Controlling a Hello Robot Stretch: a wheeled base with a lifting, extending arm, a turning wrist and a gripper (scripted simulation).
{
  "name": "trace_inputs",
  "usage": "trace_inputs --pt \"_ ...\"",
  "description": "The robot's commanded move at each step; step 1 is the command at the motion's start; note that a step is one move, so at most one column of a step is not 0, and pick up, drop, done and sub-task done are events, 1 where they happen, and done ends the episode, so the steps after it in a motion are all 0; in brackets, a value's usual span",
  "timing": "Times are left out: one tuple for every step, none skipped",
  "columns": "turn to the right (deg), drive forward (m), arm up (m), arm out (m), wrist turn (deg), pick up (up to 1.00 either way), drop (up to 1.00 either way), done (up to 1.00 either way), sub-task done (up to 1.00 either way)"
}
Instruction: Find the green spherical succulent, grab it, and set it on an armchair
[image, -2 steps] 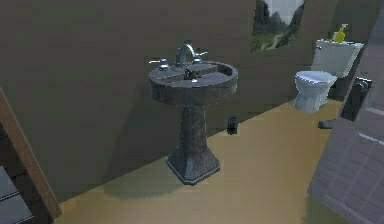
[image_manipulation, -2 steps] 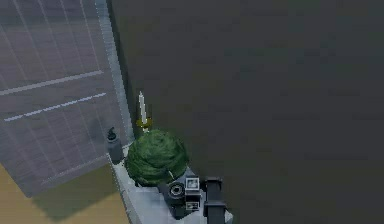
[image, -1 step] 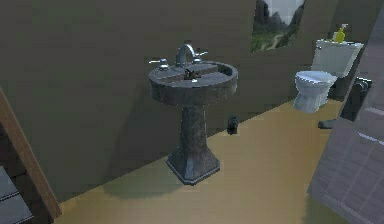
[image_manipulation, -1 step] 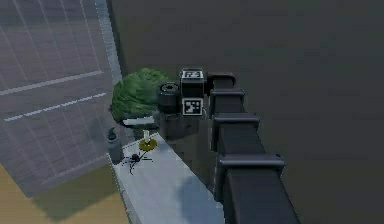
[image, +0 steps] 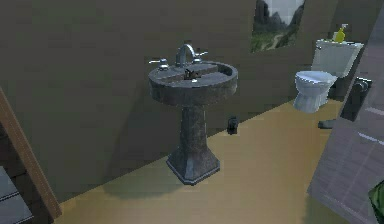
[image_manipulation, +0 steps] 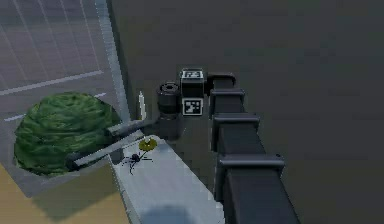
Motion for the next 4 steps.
trace_inputs --pt "0.0 0.0 0.0 0.0 -45.0 0.0 0.0 0.0 0.0" --pt "0.0 0.0 0.0 0.0 -9.0 0.0 0.0 0.0 0.0" --pt "0.0 0.0 0.0 -0.18 0.0 0.0 0.0 0.0 0.0" --pt "-39.0 0.0 0.0 0.0 0.0 0.0 0.0 0.0 0.0"
